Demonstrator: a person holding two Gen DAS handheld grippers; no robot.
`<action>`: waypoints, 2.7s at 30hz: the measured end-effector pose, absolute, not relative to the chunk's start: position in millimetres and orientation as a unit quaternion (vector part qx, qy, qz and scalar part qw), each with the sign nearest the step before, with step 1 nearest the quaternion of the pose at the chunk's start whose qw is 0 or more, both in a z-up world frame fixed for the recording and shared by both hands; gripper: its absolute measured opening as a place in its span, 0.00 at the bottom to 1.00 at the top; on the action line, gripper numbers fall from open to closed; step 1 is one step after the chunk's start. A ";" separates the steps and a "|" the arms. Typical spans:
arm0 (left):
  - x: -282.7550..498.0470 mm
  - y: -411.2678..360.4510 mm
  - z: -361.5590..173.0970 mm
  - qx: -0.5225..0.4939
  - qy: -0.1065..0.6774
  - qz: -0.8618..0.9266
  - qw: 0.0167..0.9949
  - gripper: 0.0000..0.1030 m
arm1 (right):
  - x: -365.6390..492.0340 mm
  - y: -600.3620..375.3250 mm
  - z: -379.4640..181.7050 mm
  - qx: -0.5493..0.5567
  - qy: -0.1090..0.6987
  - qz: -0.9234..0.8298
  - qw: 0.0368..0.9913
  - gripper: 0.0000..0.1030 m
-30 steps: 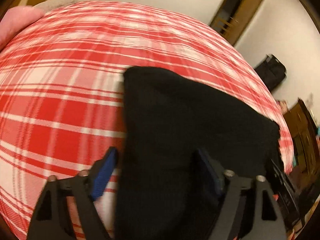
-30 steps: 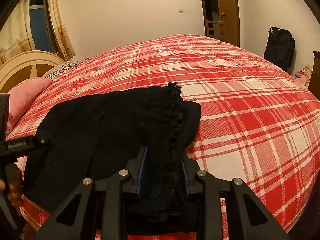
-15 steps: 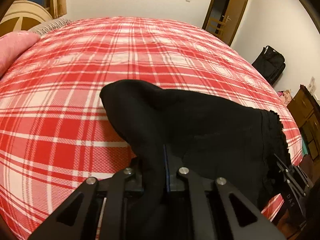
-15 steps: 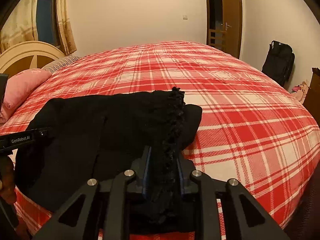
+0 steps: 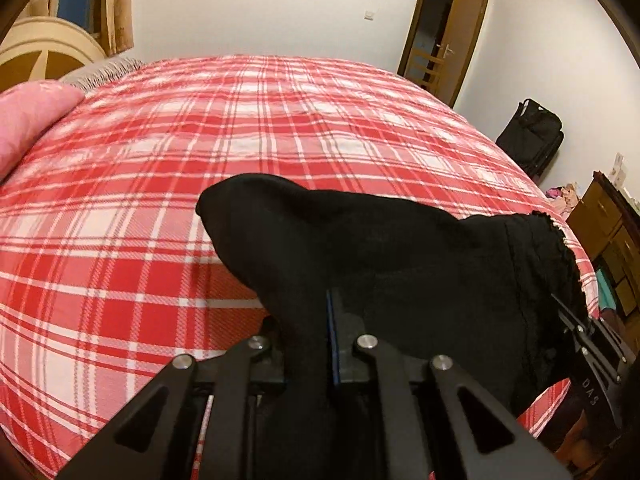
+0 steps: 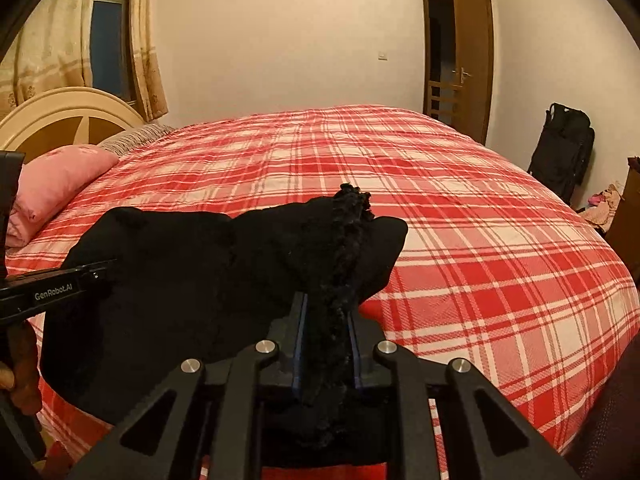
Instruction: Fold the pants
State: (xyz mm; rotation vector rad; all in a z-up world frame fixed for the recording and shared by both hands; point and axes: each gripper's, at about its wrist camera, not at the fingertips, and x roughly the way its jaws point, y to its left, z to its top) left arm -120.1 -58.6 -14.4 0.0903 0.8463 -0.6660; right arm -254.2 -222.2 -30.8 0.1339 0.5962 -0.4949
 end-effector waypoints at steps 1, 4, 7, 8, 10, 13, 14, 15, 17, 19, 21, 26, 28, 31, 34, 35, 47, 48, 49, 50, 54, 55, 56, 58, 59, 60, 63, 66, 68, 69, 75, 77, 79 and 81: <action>-120.6 -57.0 -11.5 0.044 0.398 -0.315 0.861 0.12 | -252.8 -219.8 -28.4 0.063 0.288 -0.239 0.925 0.17; -119.1 -52.6 -6.7 0.043 0.391 -0.309 0.866 0.13 | -248.5 -214.7 -21.6 0.057 0.281 -0.233 0.929 0.17; -115.4 -46.7 -4.3 0.039 0.389 -0.304 0.869 0.13 | -243.6 -210.7 -16.6 0.055 0.277 -0.227 0.932 0.17; -113.9 -44.6 -3.5 0.037 0.389 -0.302 0.870 0.13 | -242.2 -208.7 -15.1 0.056 0.276 -0.224 0.933 0.17; -112.2 -40.6 -2.0 0.036 0.387 -0.297 0.872 0.13 | -236.3 -204.4 -12.3 0.052 0.275 -0.219 0.935 0.17; -109.2 -33.8 0.1 0.032 0.383 -0.289 0.877 0.13 | -227.3 -197.7 -7.5 0.045 0.272 -0.209 0.938 0.17; -107.2 -30.6 0.7 0.029 0.383 -0.286 0.878 0.13 | -225.0 -195.6 -6.0 0.042 0.270 -0.206 0.940 0.17; -105.3 -27.7 1.2 0.027 0.382 -0.283 0.879 0.13 | -222.4 -192.8 -4.4 0.040 0.269 -0.203 0.941 0.17; -101.9 -21.7 1.9 0.021 0.382 -0.278 0.881 0.13 | -217.0 -186.5 -1.7 0.034 0.266 -0.197 0.943 0.17; -98.9 -15.5 2.8 0.016 0.381 -0.274 0.883 0.13 | -210.8 -180.3 1.1 0.028 0.265 -0.190 0.945 0.17; -94.9 -7.2 4.7 0.009 0.378 -0.269 0.886 0.13 | -203.6 -174.2 4.0 0.021 0.264 -0.182 0.947 0.17; -83.3 14.0 7.8 -0.007 0.374 -0.247 0.894 0.13 | -180.5 -153.0 14.0 0.003 0.255 -0.154 0.955 0.17; -77.5 25.6 8.8 -0.014 0.372 -0.234 0.898 0.13 | -168.9 -141.4 16.6 -0.003 0.253 -0.139 0.957 0.17; -68.5 45.0 10.9 -0.023 0.369 -0.213 0.904 0.13 | -151.6 -123.9 18.6 -0.008 0.252 -0.116 0.961 0.17; -60.5 64.9 12.1 -0.031 0.367 -0.194 0.909 0.13 | -131.7 -104.5 20.9 -0.014 0.250 -0.089 0.964 0.17; -57.2 72.3 12.7 -0.034 0.365 -0.185 0.912 0.13 | -125.6 -97.9 21.8 -0.016 0.249 -0.080 0.965 0.16; -22.6 162.2 18.8 -0.055 0.339 -0.070 0.936 0.13 | -35.9 -11.5 22.3 -0.044 0.224 0.029 0.973 0.16; -19.8 168.9 18.9 -0.056 0.336 -0.060 0.938 0.13 | -27.4 -4.3 20.3 -0.045 0.223 0.036 0.973 0.16; -16.7 176.1 19.1 -0.057 0.333 -0.048 0.940 0.13 | -21.4 0.7 17.4 -0.048 0.222 0.041 0.973 0.16; -14.2 182.6 19.0 -0.057 0.330 -0.037 0.941 0.13 | -15.0 4.4 13.8 -0.051 0.222 0.046 0.973 0.16; 1.3 195.6 11.6 -0.052 0.329 -0.002 0.943 0.13 | 19.4 17.6 -14.3 -0.067 0.241 0.065 0.966 0.16; 6.9 197.7 5.7 -0.049 0.333 0.008 0.942 0.13 | 26.8 18.3 -22.7 -0.071 0.251 0.066 0.963 0.16; 11.4 199.9 0.9 -0.048 0.337 0.013 0.940 0.13 | 35.3 18.0 -32.7 -0.075 0.264 0.066 0.959 0.16; 20.3 203.4 -13.2 -0.046 0.353 0.018 0.934 0.13 | 54.2 17.6 -57.4 -0.088 0.300 0.061 0.948 0.16; 26.3 203.9 -22.3 -0.045 0.365 0.020 0.930 0.13 | 61.8 17.4 -68.2 -0.096 0.316 0.055 0.942 0.17; 30.5 205.3 -30.0 -0.041 0.375 0.022 0.926 0.13 | 69.2 17.6 -79.4 -0.108 0.333 0.050 0.935 0.17; 39.2 210.3 -50.0 -0.036 0.394 0.028 0.918 0.17 | 77.5 10.7 -90.6 -0.107 0.351 0.047 0.929 0.25; 44.5 213.1 -58.9 -0.027 0.404 0.034 0.914 0.27 | 77.8 5.6 -92.5 -0.122 0.354 0.048 0.926 0.35; 44.3 214.7 -60.9 -0.023 0.407 0.042 0.912 0.35 | 78.6 -0.4 -91.3 -0.108 0.357 0.046 0.927 0.44; 42.5 217.6 -60.5 -0.021 0.405 0.050 0.913 0.38 | 77.7 -2.2 -89.4 -0.101 0.356 0.046 0.928 0.49; 23.8 233.3 -47.9 0.010 0.385 0.097 0.918 0.51 | 43.8 -10.8 -54.5 -0.076 0.296 0.029 0.952 0.51; 17.8 237.4 -41.9 0.012 0.377 0.105 0.920 0.51 | 28.2 -11.7 -39.7 -0.068 0.264 0.015 0.962 0.51; 13.3 237.1 -35.6 0.010 0.371 0.105 0.923 0.50 | 16.5 -7.3 -31.0 -0.062 0.255 0.024 0.964 0.50; 10.2 232.7 -29.9 0.007 0.364 0.096 0.926 0.50 | 9.9 2.7 -30.9 -0.075 0.263 0.032 0.961 0.37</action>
